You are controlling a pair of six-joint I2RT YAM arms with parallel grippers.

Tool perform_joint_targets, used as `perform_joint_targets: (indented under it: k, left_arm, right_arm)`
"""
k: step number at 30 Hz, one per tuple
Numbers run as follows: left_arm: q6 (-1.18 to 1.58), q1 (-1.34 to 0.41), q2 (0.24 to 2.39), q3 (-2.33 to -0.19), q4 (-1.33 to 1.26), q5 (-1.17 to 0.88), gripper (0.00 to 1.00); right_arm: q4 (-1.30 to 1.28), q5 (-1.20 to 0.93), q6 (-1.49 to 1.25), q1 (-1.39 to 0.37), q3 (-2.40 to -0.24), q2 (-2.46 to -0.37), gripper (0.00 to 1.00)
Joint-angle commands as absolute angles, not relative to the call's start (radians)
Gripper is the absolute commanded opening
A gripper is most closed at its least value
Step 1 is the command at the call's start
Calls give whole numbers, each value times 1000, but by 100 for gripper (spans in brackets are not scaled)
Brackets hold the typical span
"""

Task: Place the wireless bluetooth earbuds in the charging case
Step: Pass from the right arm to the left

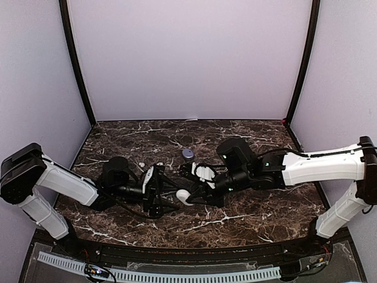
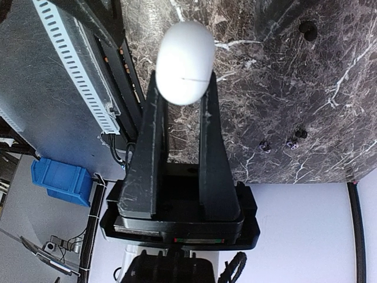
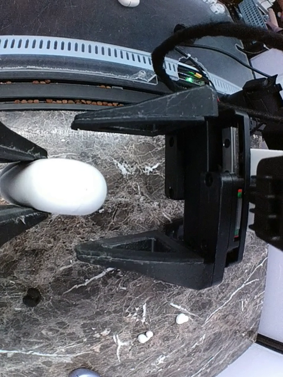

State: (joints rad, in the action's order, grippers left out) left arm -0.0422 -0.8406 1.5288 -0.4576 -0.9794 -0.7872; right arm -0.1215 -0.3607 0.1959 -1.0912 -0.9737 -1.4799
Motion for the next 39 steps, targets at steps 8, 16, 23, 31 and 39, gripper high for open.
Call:
perform_joint_targets:
  k: [8,16,23,31,39]
  left_arm:
    - [-96,-847,1563,-503,-936,-866,54]
    - [-128,-850,1570,-509,-881,-841,47]
    - [-156,-859,1570,-514,-859,-828,32]
    - [-181,-870,1566,-522,-843,-811,24]
    - [-199,-874,1556,-508,-848,-824,19]
  right_arm:
    - [-120,-316,235,-1124,-1045,-1553,20]
    - [-114,-306,236,-1126,-1042,-1551,20]
    - [-116,-301,235,-1126,-1045,-1557,21]
    - [-111,-299,230,-1127,-1042,-1557,23]
    - [-72,-225,210,-1127,-1004,-1524,35]
